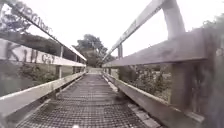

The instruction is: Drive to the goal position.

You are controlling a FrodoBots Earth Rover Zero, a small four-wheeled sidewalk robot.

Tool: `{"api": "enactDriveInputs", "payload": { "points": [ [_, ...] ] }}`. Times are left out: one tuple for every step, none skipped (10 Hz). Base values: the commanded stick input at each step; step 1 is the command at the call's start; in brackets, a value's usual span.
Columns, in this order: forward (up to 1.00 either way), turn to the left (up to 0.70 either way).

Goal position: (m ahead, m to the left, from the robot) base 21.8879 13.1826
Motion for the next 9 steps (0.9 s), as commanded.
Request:
{"api": "enactDriveInputs", "payload": {
  "points": [
    [0.85,0.21],
    [0.85,0.22],
    [0.85,0.23],
    [0.85,0.23],
    [0.85,0.22],
    [0.85,0.01],
    [0.85,0.01],
    [0.85,0.01],
    [0.85,0.01]
  ]
}}
